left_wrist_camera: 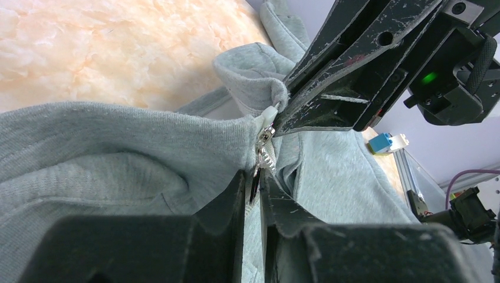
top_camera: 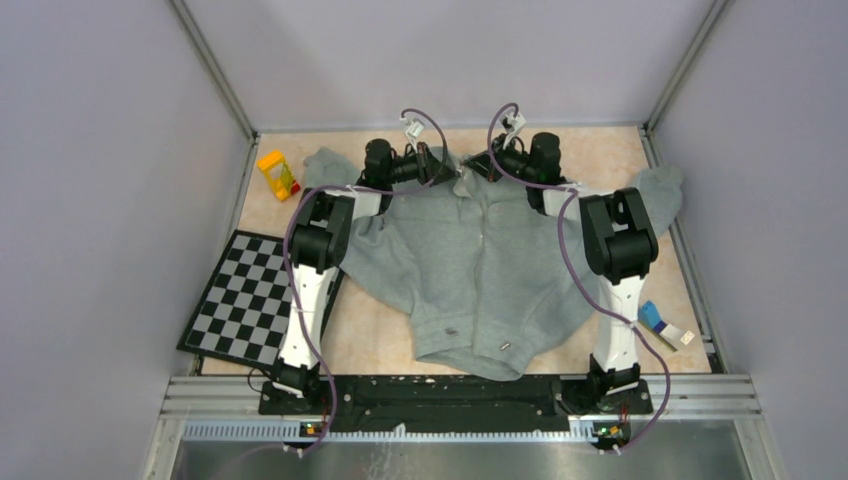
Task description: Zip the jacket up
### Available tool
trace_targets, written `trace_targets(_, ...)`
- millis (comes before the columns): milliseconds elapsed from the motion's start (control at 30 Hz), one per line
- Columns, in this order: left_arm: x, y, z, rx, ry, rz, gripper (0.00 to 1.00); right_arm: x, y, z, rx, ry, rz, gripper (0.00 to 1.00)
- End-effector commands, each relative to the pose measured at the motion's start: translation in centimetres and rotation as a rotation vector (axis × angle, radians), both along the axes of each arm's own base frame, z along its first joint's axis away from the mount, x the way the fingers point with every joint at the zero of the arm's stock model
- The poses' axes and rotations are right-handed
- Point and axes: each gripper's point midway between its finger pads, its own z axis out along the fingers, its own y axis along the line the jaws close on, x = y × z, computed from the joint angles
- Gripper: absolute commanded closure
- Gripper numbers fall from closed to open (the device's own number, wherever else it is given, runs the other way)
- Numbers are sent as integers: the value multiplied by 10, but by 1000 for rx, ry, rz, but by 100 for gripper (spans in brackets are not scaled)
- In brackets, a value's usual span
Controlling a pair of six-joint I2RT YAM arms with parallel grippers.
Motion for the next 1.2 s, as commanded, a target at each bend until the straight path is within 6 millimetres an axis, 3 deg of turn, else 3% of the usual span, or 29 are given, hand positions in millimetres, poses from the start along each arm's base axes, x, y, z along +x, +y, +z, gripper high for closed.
trace_targets(0,-1,2,32,-18,-93,-7,84,2,-1,19,20,-74,4,100)
trace_targets(267,-3,4,36,-22,-103,-11,88,3,-2,19,20,-71,-2,100)
trace_targets(367,-5,5,36,-26,-103,-15,76,4,-2,20,22,-72,-5,100)
trace_targets(467,-5,5,36,-27,-102,-15,74,3,-2,20,22,-72,-2,100)
trace_targets(633,-4,5,38,-32,-101,-11,83,3,-1,20,23,-74,0,100)
trace_targets(1000,-4,5,46,-59,-107,3,93,3,1,21,24,-72,1,100)
trace_targets(1167,-3,5,42,-56,-93,5,79,2,2,21,25,-74,3,100)
